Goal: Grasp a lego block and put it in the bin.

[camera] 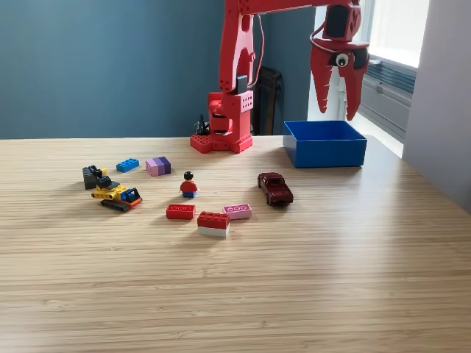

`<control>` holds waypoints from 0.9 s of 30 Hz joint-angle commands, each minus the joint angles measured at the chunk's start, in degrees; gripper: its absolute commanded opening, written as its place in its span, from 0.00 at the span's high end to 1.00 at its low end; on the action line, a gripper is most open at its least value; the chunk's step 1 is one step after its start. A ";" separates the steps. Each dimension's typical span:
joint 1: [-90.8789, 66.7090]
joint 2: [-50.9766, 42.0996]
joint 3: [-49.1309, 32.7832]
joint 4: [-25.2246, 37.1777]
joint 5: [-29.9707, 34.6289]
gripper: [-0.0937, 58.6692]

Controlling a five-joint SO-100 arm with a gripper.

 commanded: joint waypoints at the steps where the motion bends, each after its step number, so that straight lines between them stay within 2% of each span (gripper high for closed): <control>1: 1.49 2.20 -3.96 0.44 -1.05 0.63; 27: 5.10 2.20 -5.36 -0.18 -1.41 0.62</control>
